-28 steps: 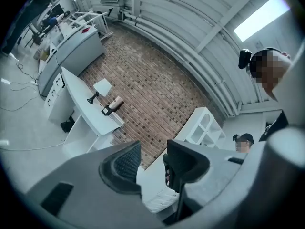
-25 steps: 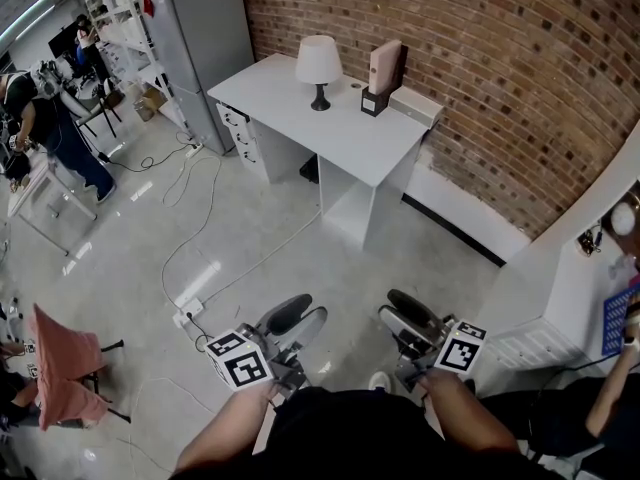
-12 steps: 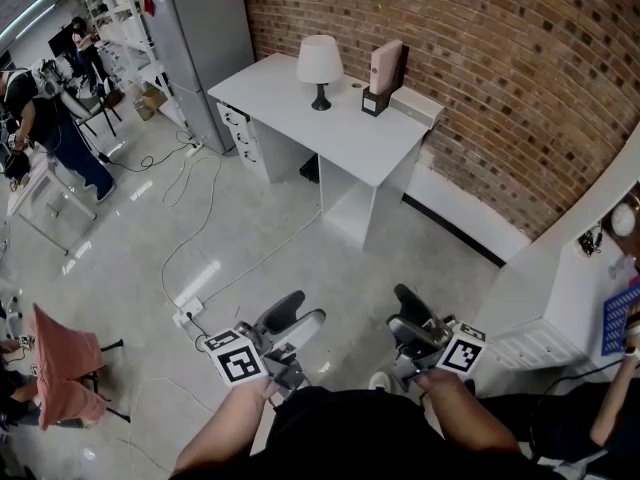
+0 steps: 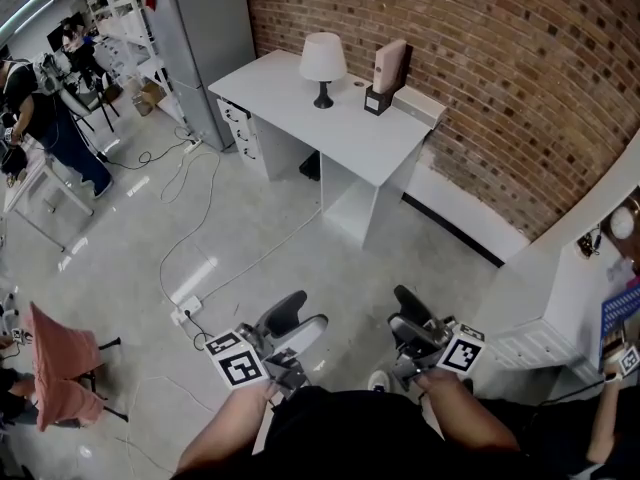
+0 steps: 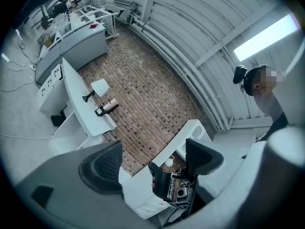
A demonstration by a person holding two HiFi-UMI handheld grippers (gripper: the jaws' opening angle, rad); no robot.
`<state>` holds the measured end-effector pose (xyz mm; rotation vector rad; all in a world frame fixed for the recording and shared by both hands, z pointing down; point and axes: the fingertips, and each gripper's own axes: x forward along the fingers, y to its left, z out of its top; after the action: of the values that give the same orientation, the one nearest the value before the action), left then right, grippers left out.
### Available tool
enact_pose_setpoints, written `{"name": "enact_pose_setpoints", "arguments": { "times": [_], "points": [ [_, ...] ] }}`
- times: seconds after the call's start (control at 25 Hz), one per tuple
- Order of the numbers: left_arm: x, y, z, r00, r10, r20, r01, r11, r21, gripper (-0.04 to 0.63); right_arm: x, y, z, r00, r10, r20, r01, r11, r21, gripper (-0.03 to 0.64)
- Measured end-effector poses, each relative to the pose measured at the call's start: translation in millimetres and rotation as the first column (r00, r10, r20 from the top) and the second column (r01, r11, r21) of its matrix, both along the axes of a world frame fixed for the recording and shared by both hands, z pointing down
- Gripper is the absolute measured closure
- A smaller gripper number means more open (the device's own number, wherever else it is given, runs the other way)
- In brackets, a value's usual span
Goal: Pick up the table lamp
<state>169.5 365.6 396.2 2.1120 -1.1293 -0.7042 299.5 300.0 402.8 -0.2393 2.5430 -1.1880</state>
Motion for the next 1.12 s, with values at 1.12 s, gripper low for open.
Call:
{"name": "enact_pose_setpoints", "arguments": {
  "times": [1.12],
  "points": [
    [-109.6, 41.3, 29.7, 0.998, 0.055, 0.001, -0.055, 0.996, -0.072, 0.181, -109.0, 64.9, 13.1, 0.999, 0.038, -0.034, -0.038, 0.999, -0.014, 0.071]
  ]
}}
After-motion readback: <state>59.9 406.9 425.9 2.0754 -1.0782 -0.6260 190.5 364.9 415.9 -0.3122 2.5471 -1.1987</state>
